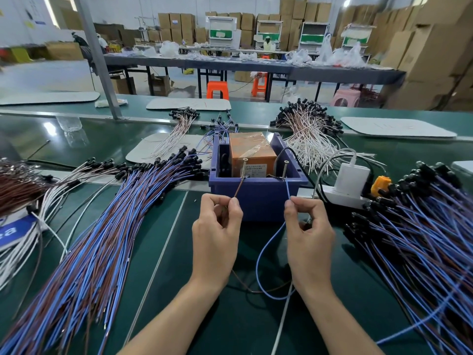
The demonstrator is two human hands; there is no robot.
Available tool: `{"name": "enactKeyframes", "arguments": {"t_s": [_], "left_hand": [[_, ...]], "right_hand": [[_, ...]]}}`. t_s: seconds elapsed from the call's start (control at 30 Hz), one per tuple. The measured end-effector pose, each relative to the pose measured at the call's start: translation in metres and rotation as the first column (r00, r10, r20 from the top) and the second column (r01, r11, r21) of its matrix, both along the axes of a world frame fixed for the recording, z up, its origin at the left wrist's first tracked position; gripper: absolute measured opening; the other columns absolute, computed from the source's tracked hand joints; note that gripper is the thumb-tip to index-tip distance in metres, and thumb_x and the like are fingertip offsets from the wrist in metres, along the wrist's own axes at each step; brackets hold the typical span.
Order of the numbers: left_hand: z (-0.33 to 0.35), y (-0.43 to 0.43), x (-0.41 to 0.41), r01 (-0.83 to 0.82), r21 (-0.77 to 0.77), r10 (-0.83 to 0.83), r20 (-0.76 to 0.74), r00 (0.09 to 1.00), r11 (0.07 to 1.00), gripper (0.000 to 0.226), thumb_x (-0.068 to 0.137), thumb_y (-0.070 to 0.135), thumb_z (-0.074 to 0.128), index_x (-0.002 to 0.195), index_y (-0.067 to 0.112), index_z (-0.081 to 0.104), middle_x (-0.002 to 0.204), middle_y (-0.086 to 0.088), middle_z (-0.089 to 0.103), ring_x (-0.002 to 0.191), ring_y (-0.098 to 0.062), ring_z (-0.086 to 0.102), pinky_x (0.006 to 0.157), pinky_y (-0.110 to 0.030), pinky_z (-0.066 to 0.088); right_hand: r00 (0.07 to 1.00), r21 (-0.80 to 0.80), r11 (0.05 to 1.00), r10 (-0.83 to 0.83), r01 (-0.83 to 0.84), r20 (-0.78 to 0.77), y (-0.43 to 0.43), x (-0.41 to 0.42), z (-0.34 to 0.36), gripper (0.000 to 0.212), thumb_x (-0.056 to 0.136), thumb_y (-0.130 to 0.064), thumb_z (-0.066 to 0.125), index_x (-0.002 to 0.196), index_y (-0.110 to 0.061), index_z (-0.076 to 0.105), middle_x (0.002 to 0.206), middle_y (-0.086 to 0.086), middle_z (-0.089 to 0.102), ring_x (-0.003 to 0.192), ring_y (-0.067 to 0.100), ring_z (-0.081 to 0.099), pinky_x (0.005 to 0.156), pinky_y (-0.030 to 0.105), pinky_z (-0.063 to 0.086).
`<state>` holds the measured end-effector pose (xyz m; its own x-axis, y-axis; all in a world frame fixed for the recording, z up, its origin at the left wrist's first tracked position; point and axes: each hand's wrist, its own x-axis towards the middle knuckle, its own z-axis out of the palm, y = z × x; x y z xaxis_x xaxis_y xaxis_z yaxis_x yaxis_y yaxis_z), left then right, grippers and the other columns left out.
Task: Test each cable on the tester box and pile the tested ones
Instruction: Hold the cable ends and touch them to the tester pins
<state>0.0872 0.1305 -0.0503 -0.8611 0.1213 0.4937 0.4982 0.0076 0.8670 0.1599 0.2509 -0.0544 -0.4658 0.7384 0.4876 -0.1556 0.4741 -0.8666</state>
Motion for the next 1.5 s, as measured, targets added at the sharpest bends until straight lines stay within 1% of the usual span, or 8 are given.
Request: {"name": "enactKeyframes", "arguments": {"t_s": [0.27, 0.47, 0.63, 0.77, 1.03, 1.2, 1.3, 1.5], "left_hand": [[-0.001, 0.000, 0.000, -0.001, 0.004, 0.001, 0.002, 1.000, 1.000, 0.014, 0.099, 0.031, 0.058, 0.087, 0.026, 0.051, 0.063, 0.013, 0.056, 0.054, -0.005, 0.048, 0.053, -0.015, 0.038], [-0.002, 0.001, -0.001, -0.027, 0.001, 0.027, -0.015, 1.000, 1.000, 0.014, 0.100, 0.026, 0.059, 0.088, 0.026, 0.052, 0.073, 0.004, 0.062, 0.059, -0.012, 0.054, 0.056, -0.019, 0.043], [-0.003, 0.001, -0.002, -0.018, -0.005, 0.018, -0.004, 1.000, 1.000, 0.015, 0.100, 0.028, 0.059, 0.087, 0.027, 0.051, 0.064, 0.009, 0.057, 0.055, -0.006, 0.047, 0.053, -0.020, 0.040], [-0.002, 0.001, -0.001, -0.029, -0.005, 0.029, -0.010, 1.000, 1.000, 0.015, 0.100, 0.025, 0.060, 0.088, 0.025, 0.052, 0.071, 0.010, 0.062, 0.058, -0.006, 0.054, 0.056, -0.014, 0.041], [-0.003, 0.000, -0.001, -0.026, -0.011, 0.026, -0.005, 1.000, 1.000, 0.013, 0.100, 0.026, 0.059, 0.089, 0.025, 0.052, 0.076, 0.006, 0.064, 0.059, -0.007, 0.056, 0.057, -0.015, 0.043], [-0.001, -0.001, 0.000, 0.000, -0.034, 0.000, -0.003, 1.000, 0.999, 0.014, 0.100, 0.029, 0.057, 0.088, 0.027, 0.051, 0.066, 0.006, 0.058, 0.053, -0.004, 0.046, 0.051, -0.016, 0.038], [0.001, -0.002, 0.002, 0.009, -0.049, -0.010, -0.005, 1.000, 0.999, 0.013, 0.100, 0.030, 0.056, 0.088, 0.027, 0.051, 0.063, 0.006, 0.055, 0.052, -0.005, 0.044, 0.050, -0.017, 0.037], [-0.002, -0.009, 0.008, -0.015, -0.075, 0.016, 0.018, 1.000, 0.997, 0.011, 0.100, 0.032, 0.055, 0.090, 0.029, 0.051, 0.062, 0.013, 0.056, 0.052, -0.008, 0.046, 0.051, -0.021, 0.038]], "right_hand": [[1.000, 0.000, 1.000, -0.002, 0.002, 0.015, 0.001, -0.001, 0.000, 0.003, 0.097, -0.038, 0.062, 0.095, -0.037, 0.064, 0.091, -0.023, 0.066, 0.074, 0.005, 0.059, 0.072, 0.025, 0.048], [1.000, -0.013, 1.000, -0.004, 0.004, 0.030, 0.001, 0.001, -0.001, 0.006, 0.093, -0.049, 0.060, 0.095, -0.043, 0.059, 0.066, -0.003, 0.059, 0.061, 0.025, 0.057, 0.057, 0.031, 0.042], [0.999, 0.002, 1.000, -0.013, 0.013, 0.031, 0.001, -0.001, 0.000, 0.006, 0.096, -0.040, 0.061, 0.091, -0.040, 0.062, 0.086, -0.019, 0.067, 0.074, 0.006, 0.062, 0.067, 0.019, 0.046], [0.999, -0.004, 0.999, -0.033, 0.034, 0.023, 0.000, 0.001, 0.001, 0.009, 0.095, -0.039, 0.063, 0.087, -0.041, 0.060, 0.071, -0.008, 0.062, 0.067, 0.013, 0.059, 0.057, 0.013, 0.040], [1.000, -0.035, 0.999, -0.004, 0.005, 0.029, -0.001, 0.003, 0.002, 0.006, 0.093, -0.045, 0.061, 0.089, -0.041, 0.061, 0.068, -0.006, 0.063, 0.064, 0.019, 0.062, 0.056, 0.023, 0.046], [1.000, -0.033, 0.999, 0.001, 0.000, 0.025, -0.002, 0.002, 0.003, 0.004, 0.096, -0.039, 0.061, 0.094, -0.036, 0.063, 0.089, -0.023, 0.067, 0.075, 0.006, 0.061, 0.066, 0.016, 0.046], [1.000, -0.040, 0.999, 0.018, -0.018, 0.023, -0.003, 0.006, 0.003, 0.002, 0.097, -0.038, 0.062, 0.095, -0.038, 0.064, 0.091, -0.021, 0.067, 0.063, 0.009, 0.054, 0.061, 0.021, 0.046], [0.999, -0.051, 0.998, 0.032, -0.032, 0.000, -0.011, 0.025, 0.009, 0.006, 0.096, -0.037, 0.063, 0.094, -0.042, 0.063, 0.089, -0.018, 0.068, 0.060, 0.009, 0.051, 0.056, 0.012, 0.042]]}}
